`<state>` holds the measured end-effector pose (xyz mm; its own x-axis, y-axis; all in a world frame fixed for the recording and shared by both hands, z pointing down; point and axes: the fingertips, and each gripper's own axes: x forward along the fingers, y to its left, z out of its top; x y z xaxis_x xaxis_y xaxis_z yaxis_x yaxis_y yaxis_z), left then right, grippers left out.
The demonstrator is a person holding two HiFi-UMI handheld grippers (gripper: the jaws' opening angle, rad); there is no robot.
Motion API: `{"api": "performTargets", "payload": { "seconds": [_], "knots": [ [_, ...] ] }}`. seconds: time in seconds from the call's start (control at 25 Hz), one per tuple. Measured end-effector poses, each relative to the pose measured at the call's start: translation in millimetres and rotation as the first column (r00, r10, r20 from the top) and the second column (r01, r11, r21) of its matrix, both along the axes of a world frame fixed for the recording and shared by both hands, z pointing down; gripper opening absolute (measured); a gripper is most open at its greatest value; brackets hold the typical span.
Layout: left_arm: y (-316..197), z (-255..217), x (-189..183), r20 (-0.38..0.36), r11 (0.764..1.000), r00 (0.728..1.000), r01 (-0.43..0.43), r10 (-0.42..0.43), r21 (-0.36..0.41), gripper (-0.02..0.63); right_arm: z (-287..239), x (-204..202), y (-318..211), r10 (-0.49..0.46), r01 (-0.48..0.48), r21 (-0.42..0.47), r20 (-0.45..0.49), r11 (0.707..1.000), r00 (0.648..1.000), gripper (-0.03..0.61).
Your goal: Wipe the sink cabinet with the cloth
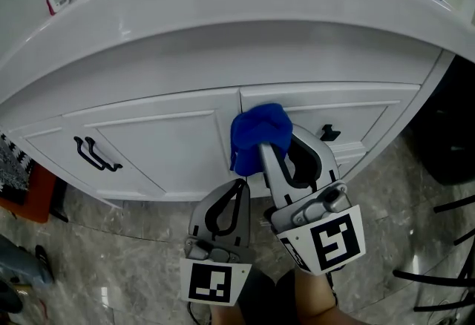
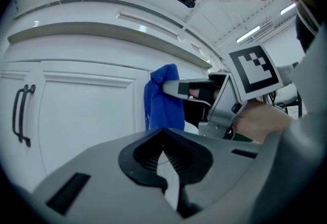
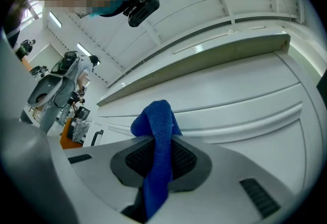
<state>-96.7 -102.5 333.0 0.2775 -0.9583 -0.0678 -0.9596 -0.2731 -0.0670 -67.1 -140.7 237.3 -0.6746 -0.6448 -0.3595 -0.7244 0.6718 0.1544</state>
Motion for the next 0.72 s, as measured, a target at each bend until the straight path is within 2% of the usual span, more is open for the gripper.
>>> {"api": "performTargets", "payload": {
  "seconds": [0.56,0.72],
  "knots": [
    [-3,3,10,0.036,1.000,0.999,-0.016,0.016,-0.007,0.005,-1,11,-4,0.014,-0.013,0.023,-0.025,1.000,1.000,0.058],
    [-3,3,11,0.025,1.000,1.000,-0.016,0.016,-0.010,0.005,-1,16,-5,0.023,-0.022,0.023,-0.023,0.999,0.999,0.058]
  ]
}}
